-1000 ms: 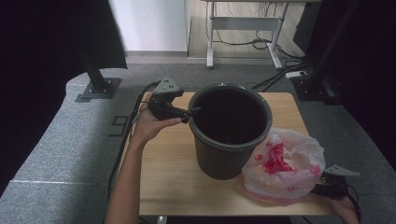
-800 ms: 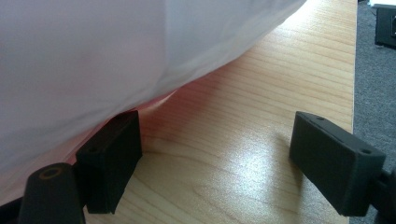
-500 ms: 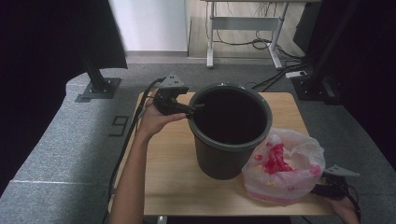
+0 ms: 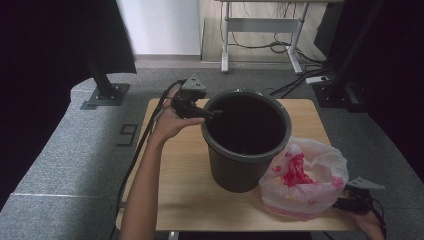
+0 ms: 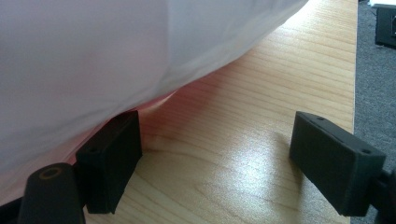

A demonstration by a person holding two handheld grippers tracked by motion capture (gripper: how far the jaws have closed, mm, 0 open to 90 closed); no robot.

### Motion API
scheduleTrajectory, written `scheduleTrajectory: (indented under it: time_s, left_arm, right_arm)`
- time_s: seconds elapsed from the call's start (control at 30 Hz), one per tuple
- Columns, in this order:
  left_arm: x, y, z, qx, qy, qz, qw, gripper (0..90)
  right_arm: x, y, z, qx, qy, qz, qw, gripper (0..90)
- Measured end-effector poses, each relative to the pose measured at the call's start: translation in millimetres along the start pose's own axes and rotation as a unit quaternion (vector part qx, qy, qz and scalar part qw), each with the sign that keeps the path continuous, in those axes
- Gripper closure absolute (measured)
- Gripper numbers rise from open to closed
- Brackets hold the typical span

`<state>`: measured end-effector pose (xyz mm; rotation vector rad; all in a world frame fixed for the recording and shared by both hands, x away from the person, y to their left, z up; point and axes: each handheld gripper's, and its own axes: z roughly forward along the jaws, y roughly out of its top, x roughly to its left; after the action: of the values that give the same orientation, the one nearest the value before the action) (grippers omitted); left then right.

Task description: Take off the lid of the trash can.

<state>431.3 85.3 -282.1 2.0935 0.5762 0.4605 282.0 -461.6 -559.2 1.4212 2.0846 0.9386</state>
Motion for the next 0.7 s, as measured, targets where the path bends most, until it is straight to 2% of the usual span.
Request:
scheduleTrajectory:
  time_s: [0.47, 0.57, 0.63, 0.7]
  left_arm:
    - [10.1, 3.2, 15.0, 0.018, -0.014, 0.0, 0.9997, 15.1]
    - [12.1, 4.2, 19.1, 0.031, -0.012, 0.002, 0.9995, 15.5]
    - [12.9, 5.2, 21.0, 0.037, -0.014, 0.006, 0.9992, 20.1]
    - [14.5, 6.1, 21.7, 0.036, -0.016, 0.001, 0.9992, 19.6]
  right_arm:
    - [0.2, -0.1, -0.2, 0.0, 0.0, -0.001, 1.0, 16.9]
    - [0.2, -0.1, -0.2, 0.0, 0.0, -0.001, 1.0, 16.8]
    - [0.2, -0.1, -0.2, 0.0, 0.0, -0.001, 1.0, 16.9]
    - [0.2, -0.1, -0.2, 0.0, 0.0, -0.001, 1.0, 16.9]
